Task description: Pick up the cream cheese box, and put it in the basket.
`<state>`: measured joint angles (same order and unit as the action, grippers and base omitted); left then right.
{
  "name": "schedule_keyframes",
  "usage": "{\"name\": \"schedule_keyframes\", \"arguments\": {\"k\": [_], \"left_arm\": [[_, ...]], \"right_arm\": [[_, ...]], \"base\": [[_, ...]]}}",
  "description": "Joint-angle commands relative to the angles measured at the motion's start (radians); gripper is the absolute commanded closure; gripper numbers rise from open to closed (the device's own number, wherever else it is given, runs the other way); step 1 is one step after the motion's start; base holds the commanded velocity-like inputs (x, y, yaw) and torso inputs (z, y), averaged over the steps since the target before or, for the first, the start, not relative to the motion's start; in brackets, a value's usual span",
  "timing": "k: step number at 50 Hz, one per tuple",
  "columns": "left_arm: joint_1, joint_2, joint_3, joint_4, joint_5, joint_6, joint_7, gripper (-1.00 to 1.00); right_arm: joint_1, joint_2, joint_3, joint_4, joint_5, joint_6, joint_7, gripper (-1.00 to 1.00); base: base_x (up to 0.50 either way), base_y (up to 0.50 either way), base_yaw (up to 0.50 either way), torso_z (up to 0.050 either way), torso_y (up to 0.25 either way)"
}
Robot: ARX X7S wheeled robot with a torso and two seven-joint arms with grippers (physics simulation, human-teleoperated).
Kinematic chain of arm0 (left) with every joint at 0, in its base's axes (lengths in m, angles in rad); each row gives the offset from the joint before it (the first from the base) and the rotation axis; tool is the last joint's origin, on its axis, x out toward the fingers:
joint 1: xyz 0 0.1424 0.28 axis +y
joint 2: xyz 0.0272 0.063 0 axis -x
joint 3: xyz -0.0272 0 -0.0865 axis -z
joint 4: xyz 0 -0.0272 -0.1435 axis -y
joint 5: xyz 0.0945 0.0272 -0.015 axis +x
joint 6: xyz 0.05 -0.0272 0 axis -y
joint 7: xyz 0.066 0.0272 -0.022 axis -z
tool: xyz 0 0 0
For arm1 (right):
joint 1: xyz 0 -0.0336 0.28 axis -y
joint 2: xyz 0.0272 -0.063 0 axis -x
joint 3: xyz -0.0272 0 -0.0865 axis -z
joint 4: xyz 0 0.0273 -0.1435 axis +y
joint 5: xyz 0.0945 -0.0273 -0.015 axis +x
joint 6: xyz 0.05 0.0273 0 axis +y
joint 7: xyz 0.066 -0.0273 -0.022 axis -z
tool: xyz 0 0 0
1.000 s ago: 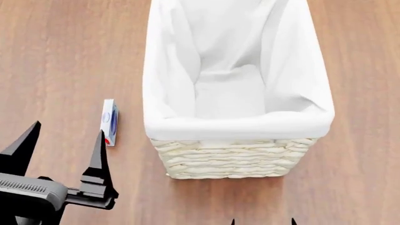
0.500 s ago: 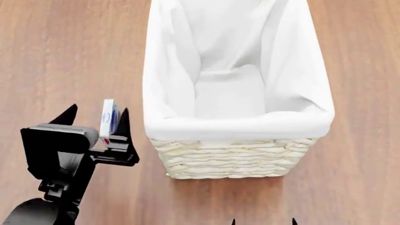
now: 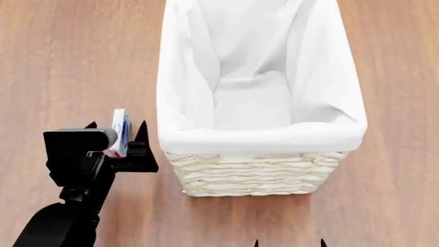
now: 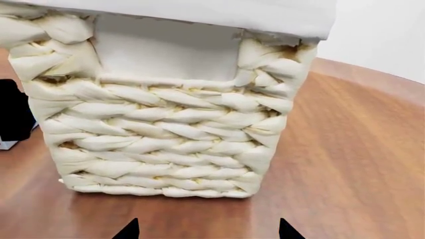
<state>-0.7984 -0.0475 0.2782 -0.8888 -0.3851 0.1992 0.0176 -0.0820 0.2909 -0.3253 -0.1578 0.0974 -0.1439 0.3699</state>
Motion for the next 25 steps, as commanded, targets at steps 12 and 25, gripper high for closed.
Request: {"name": "schedule_keyframes", "arguments": {"k": [12,25], "left_arm": [[-0.166,0.046,0.102,-0.417,-0.108,0.145,0.013,-1.00],[-0.172,0.045,0.069,-0.418,-0.081,0.126,0.010,-1.00]], "right_arm": [[-0.004,0.009,-0.005,-0.006,0.006,-0.007,0.006,-1.00],[-0.001,0.010,-0.009,-0.004,0.009,-0.006,0.008,-1.00]], "base": [[0.00,0.00,0.00,0.000,0.000],[0.00,0.00,0.00,0.000,0.000]]}}
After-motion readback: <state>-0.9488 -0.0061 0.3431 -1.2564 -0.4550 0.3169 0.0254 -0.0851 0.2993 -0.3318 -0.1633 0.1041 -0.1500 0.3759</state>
